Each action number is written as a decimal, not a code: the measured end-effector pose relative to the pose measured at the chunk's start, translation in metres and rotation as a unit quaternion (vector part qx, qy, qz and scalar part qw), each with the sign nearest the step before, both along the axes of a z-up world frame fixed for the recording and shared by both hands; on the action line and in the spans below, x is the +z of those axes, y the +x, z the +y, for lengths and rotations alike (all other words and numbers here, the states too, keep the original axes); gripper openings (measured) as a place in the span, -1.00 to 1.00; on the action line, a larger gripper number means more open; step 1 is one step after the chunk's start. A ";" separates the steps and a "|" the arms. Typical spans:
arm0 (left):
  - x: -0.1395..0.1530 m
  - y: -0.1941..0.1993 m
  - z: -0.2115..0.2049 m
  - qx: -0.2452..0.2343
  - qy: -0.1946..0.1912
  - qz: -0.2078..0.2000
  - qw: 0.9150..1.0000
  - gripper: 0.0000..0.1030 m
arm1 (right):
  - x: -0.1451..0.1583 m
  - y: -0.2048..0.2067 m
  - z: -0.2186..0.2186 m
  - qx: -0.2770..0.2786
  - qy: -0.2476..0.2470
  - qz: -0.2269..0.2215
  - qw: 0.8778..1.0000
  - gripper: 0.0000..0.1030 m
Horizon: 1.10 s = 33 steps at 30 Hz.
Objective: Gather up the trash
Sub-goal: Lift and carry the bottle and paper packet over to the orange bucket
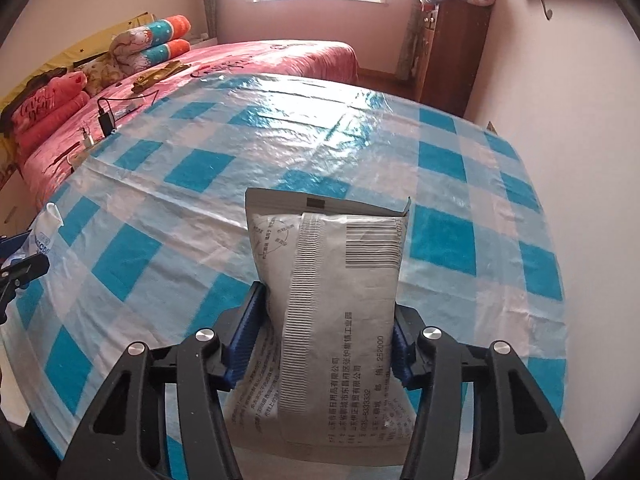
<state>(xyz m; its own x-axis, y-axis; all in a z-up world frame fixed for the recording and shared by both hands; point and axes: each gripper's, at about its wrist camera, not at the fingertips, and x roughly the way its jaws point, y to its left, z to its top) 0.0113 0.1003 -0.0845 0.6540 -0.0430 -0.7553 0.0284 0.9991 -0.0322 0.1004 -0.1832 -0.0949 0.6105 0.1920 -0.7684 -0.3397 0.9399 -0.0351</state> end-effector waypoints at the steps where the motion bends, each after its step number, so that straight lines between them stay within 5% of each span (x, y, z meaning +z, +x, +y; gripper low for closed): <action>1: 0.001 -0.001 0.001 0.001 -0.001 -0.002 1.000 0.23 | 0.002 -0.001 0.002 0.001 -0.001 -0.002 1.000 0.08; 16: 0.023 -0.021 0.040 0.040 -0.009 -0.038 0.998 0.23 | 0.060 -0.020 0.070 0.059 -0.018 -0.064 0.996 0.08; 33: 0.042 -0.045 0.093 0.095 -0.011 -0.071 0.993 0.23 | 0.078 -0.040 0.153 0.140 -0.052 -0.098 0.984 0.08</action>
